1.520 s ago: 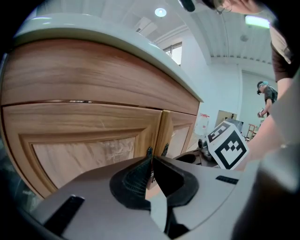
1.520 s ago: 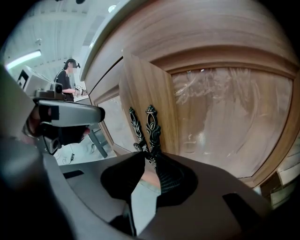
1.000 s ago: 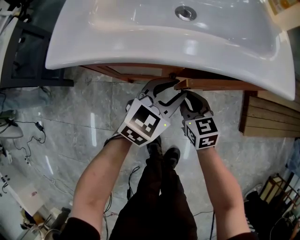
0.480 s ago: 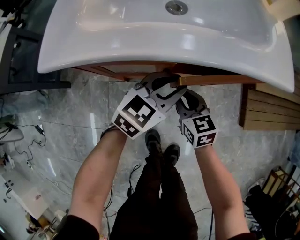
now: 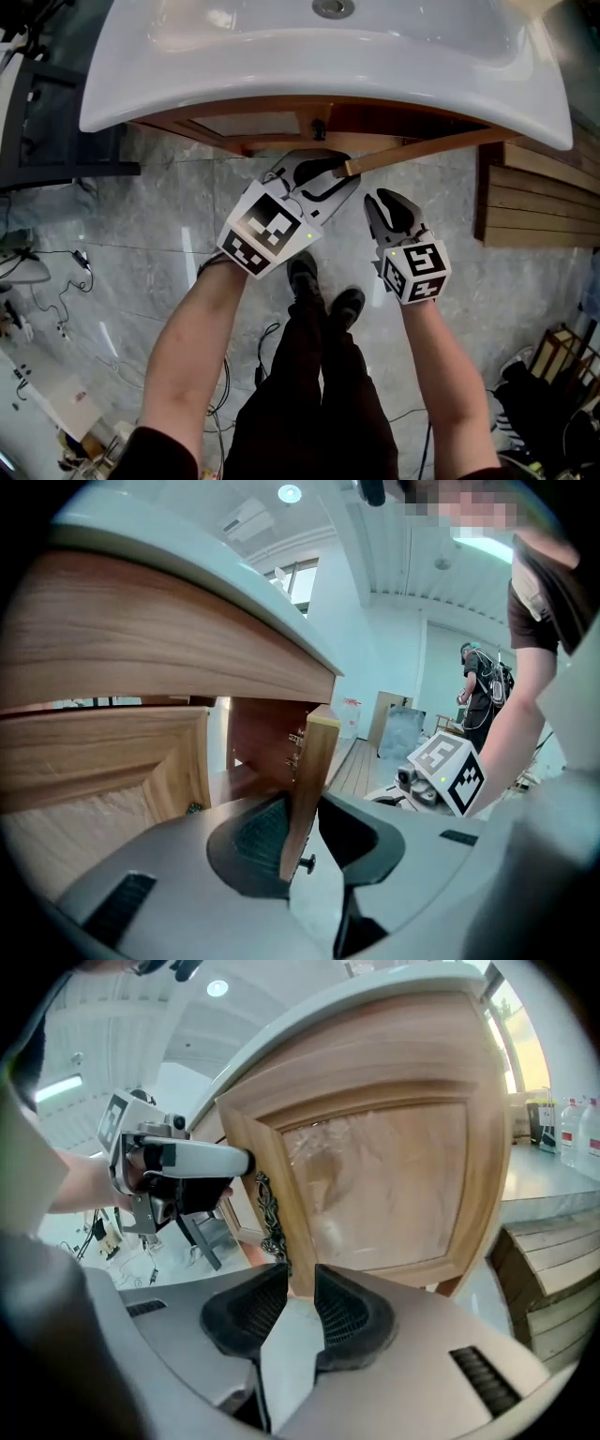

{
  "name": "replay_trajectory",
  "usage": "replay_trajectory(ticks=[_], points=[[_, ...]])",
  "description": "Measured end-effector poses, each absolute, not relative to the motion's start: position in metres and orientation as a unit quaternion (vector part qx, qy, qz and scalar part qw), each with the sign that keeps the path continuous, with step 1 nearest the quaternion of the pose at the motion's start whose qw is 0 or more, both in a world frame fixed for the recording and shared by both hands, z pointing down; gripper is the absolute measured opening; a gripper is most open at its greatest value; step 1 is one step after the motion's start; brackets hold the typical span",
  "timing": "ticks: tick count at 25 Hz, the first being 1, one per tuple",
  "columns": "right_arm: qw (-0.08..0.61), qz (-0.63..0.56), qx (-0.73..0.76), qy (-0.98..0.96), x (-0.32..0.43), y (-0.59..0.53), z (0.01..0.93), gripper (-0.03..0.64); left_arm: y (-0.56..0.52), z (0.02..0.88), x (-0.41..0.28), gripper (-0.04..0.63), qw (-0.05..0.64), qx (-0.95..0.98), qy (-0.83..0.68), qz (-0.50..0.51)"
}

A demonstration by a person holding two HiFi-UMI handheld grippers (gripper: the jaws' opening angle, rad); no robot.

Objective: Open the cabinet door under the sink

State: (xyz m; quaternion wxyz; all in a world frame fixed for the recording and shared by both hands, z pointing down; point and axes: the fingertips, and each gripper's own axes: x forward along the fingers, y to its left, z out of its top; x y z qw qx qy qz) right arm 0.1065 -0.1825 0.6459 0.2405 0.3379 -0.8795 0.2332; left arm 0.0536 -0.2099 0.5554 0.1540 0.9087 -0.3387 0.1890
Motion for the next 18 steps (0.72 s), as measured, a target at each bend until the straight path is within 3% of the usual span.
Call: replay_trajectory(ticks=[18], points=[[0.264,0.242,0.362,-0.861,0.22,-0.094,0.633,0.089,-0.141,0.557,0.113,0.104,0.172,0.891,-0.369,0.201]])
